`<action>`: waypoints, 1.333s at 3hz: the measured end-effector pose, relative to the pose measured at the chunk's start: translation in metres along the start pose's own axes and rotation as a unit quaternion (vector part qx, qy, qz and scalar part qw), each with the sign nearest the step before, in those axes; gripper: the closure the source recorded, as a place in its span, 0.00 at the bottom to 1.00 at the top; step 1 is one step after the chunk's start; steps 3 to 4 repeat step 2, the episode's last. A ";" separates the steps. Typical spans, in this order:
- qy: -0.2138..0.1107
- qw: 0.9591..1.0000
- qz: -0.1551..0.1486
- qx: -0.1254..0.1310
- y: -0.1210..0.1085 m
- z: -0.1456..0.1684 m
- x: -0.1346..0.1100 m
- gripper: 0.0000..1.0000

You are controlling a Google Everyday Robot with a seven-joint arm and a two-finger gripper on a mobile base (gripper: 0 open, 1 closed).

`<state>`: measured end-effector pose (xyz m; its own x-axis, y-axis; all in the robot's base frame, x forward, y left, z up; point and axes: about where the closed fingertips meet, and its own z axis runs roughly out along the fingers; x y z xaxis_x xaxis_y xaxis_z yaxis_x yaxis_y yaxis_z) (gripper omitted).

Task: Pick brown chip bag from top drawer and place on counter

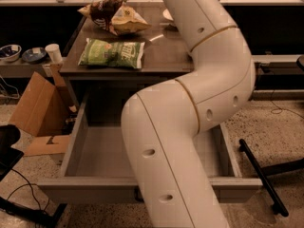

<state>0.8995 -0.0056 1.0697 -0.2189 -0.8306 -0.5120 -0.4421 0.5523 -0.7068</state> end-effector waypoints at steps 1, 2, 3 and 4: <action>0.091 0.995 0.011 0.030 -0.032 -0.049 0.040 0.00; 0.093 0.995 0.010 0.025 -0.027 -0.044 0.042 0.00; 0.093 0.995 0.010 0.025 -0.027 -0.044 0.042 0.00; 0.093 0.995 0.010 0.025 -0.027 -0.044 0.042 0.00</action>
Offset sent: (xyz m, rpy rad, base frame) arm -0.0306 -0.0455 0.0238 -0.0599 0.0373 -0.1417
